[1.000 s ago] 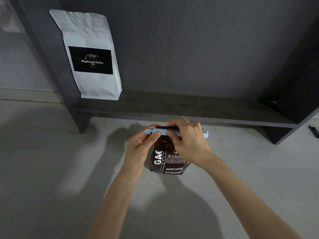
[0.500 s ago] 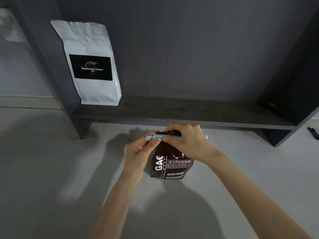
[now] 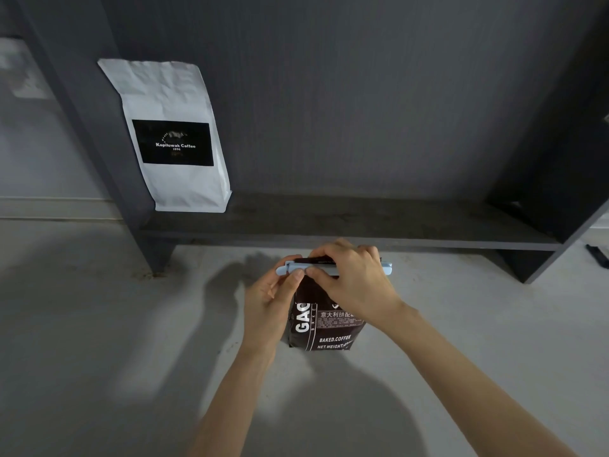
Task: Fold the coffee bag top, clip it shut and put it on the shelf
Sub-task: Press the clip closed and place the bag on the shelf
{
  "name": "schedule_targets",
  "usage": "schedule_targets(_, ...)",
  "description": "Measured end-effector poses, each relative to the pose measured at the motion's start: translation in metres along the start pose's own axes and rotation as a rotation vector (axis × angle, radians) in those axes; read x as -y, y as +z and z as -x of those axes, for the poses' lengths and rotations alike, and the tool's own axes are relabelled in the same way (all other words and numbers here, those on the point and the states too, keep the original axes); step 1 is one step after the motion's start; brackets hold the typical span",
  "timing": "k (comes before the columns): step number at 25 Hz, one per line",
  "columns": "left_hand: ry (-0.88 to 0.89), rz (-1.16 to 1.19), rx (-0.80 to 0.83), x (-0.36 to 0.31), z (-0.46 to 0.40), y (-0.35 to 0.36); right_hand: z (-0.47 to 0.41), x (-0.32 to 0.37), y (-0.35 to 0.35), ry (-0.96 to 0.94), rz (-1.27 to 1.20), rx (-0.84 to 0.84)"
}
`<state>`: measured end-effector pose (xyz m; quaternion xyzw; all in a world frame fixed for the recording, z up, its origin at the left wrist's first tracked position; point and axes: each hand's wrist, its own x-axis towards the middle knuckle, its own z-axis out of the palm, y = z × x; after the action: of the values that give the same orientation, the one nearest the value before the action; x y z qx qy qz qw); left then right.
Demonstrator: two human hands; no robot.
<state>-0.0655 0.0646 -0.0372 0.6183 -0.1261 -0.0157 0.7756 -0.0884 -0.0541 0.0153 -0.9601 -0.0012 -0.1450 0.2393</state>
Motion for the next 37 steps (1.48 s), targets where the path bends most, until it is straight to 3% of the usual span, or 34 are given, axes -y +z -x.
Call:
schedule_targets(7, -0.050, -0.064, 0.073, 0.000, -0.006, -0.009, 0.008, -0.025, -0.019, 0.035, -0.036, -0.014)
schedule_targets(15, -0.085, -0.210, 0.161, 0.019, -0.002, -0.018, 0.036, -0.077, 0.006, 0.382, -0.582, 0.053)
schedule_targets(18, -0.149, -0.290, 0.165, 0.031, 0.002, -0.024, 0.046, -0.082, 0.030, 0.421, -0.626, 0.108)
schedule_targets(22, -0.229, -0.296, 0.206, 0.044, 0.005, -0.028, 0.051, -0.081, 0.043, 0.464, -0.665, 0.054)
schedule_targets(29, -0.215, -0.340, 0.194, 0.041, 0.003, -0.028, 0.052, -0.066, 0.037, 0.434, -0.547, -0.076)
schedule_targets(37, 0.046, -0.470, 0.138, -0.013, -0.050, -0.030, -0.006, -0.045, -0.005, 0.253, -0.506, -0.161)
